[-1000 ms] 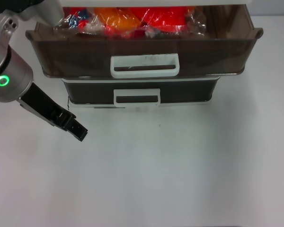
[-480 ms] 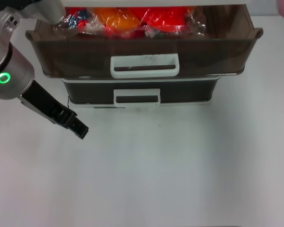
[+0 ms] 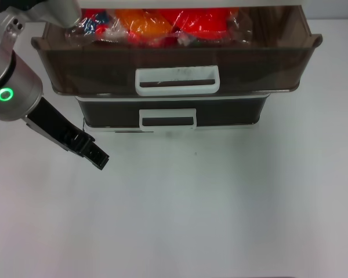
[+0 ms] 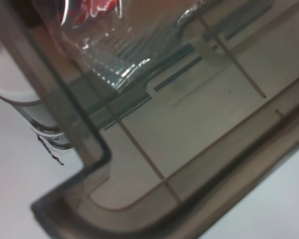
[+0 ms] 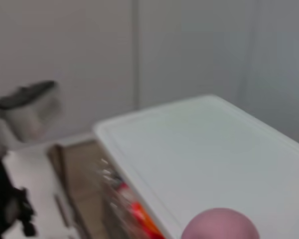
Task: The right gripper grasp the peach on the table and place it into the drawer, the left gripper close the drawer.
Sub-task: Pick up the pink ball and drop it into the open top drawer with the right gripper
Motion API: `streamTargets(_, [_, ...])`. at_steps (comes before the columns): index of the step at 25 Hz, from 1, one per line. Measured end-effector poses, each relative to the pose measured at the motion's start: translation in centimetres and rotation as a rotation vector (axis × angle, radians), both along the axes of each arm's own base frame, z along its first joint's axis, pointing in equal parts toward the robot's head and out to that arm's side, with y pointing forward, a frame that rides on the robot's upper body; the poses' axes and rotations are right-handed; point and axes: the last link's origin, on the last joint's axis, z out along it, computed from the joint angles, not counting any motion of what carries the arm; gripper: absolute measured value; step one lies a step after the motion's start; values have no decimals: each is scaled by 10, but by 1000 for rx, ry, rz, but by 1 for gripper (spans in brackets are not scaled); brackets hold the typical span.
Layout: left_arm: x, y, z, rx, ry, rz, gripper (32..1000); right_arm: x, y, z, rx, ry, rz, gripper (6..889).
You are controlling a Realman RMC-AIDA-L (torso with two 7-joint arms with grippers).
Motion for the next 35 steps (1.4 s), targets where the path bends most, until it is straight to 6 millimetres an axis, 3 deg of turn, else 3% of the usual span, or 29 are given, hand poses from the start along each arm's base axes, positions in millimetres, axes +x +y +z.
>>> streamTargets(4, [0, 0, 0, 1, 0, 0, 815, -16, -1, -13, -67, 14, 54, 58])
streamTargets(11, [0, 0, 0, 1, -1, 1, 815, -24, 2, -34, -153, 1, 66, 53])
streamTargets(29, [0, 0, -1, -1, -1, 3, 816, -21, 8, -44, -171, 21, 59, 62])
streamTargets(34, [0, 0, -1, 0, -2, 2, 816, -21, 11, -45, -171, 30, 50, 84])
streamTargets(35, [0, 0, -1, 0, -2, 2, 816, -21, 11, -46, -172, 31, 48, 125])
